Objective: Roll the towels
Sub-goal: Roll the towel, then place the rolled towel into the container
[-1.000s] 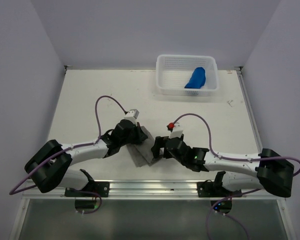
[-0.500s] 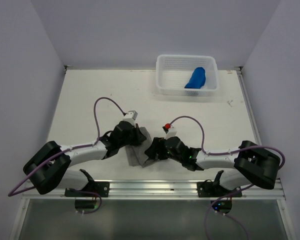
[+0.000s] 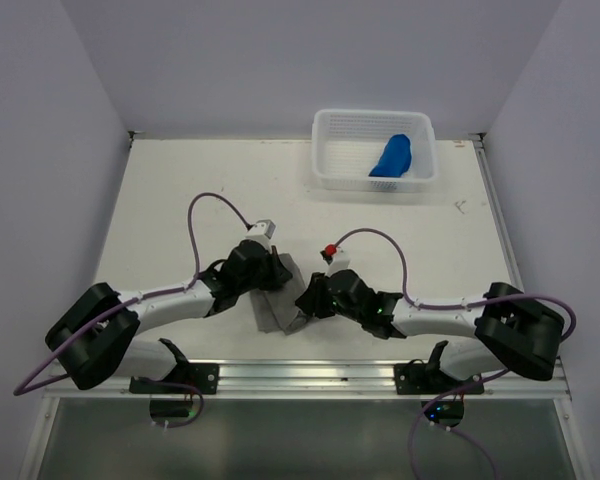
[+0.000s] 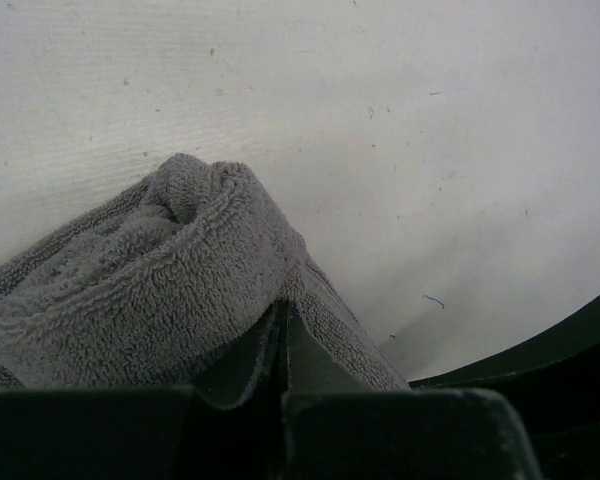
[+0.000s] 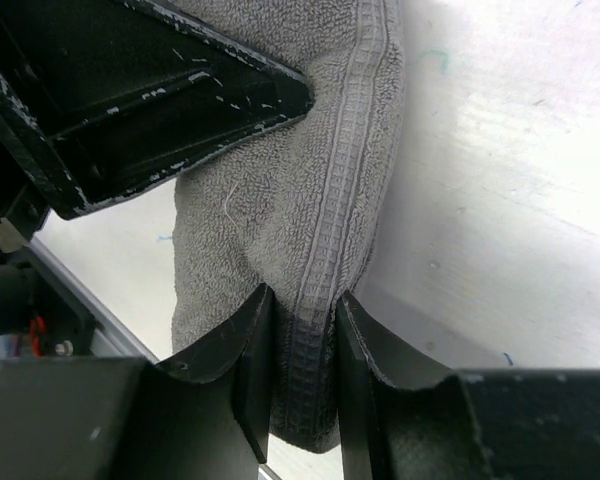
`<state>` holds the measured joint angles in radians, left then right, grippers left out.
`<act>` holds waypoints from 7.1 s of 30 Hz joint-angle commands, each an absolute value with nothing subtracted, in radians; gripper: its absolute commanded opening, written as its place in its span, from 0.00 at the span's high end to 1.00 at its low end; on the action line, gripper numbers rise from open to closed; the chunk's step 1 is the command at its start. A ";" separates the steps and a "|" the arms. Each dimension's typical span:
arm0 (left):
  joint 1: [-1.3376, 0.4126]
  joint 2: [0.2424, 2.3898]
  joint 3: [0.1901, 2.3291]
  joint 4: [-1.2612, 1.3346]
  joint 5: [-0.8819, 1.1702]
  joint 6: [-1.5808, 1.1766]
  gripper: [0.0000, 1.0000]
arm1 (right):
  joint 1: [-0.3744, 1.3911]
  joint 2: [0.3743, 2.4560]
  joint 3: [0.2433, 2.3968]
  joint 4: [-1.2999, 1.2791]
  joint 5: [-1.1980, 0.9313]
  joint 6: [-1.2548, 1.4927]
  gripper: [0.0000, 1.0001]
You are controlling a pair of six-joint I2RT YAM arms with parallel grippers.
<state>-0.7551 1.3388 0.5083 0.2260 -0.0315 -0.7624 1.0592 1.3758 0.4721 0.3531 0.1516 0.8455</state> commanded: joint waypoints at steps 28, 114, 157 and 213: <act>-0.681 1.224 0.673 0.055 -0.018 -0.699 1.00 | 1.407 1.729 1.089 -0.537 0.850 0.515 0.72; -0.532 1.163 1.201 -0.416 -0.316 -0.460 0.92 | 1.111 1.577 0.994 -0.187 0.247 0.617 0.94; -0.529 1.170 1.008 -0.308 -0.387 -0.353 0.90 | 0.275 2.379 2.046 -0.436 -0.017 0.477 0.79; -0.497 1.025 0.947 -0.261 -0.652 -0.291 0.30 | 0.456 1.060 1.049 -0.440 0.164 0.270 0.01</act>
<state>-0.5041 1.0630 0.9661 -0.3283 -0.6048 -0.3168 0.4625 1.1084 1.1271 -0.4664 0.0788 0.3042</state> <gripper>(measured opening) 0.696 0.986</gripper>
